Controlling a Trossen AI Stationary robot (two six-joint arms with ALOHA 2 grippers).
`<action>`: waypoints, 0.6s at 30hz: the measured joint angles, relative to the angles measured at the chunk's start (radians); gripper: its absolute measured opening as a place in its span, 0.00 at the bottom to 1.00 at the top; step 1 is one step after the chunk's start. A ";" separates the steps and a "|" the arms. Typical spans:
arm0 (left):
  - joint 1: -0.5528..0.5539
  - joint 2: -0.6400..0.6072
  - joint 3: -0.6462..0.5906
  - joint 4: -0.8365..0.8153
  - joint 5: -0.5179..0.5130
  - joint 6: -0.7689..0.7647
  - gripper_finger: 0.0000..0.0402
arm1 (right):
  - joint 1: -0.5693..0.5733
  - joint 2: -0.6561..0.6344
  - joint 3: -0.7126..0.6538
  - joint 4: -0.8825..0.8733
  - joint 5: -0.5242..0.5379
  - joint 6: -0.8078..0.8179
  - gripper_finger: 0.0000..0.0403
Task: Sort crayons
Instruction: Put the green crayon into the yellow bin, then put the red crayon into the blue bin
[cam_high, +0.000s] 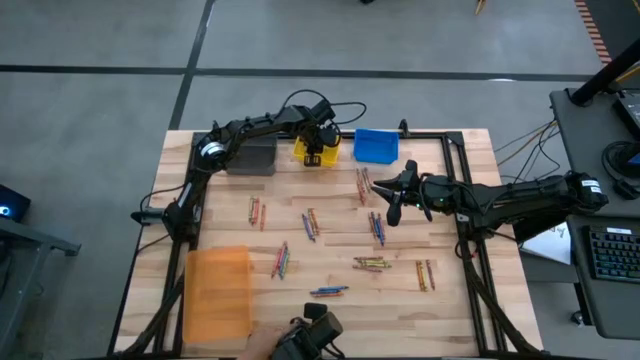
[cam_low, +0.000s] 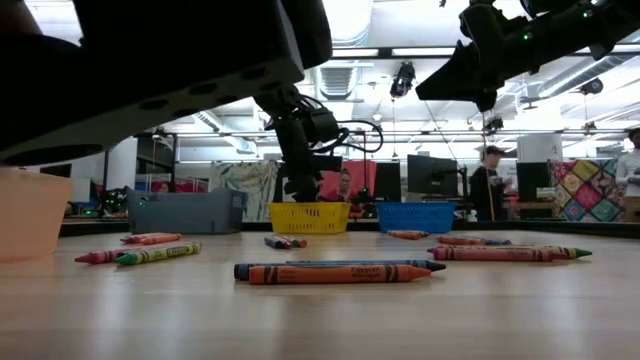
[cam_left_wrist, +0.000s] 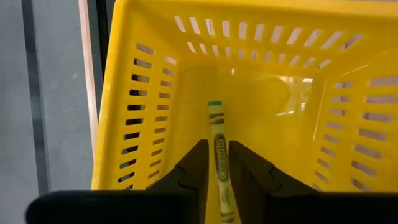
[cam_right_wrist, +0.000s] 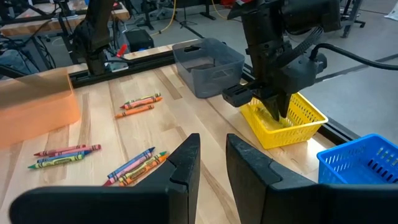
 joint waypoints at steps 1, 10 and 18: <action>0.000 0.000 0.000 0.000 0.000 0.000 0.13 | 0.000 0.000 0.000 0.000 0.000 0.000 0.17; 0.000 -0.014 0.035 -0.042 -0.010 -0.025 0.14 | 0.000 0.000 0.000 0.000 0.000 0.025 0.17; 0.000 -0.070 0.227 -0.183 0.015 -0.168 0.13 | 0.000 0.000 0.001 -0.001 0.000 0.119 0.17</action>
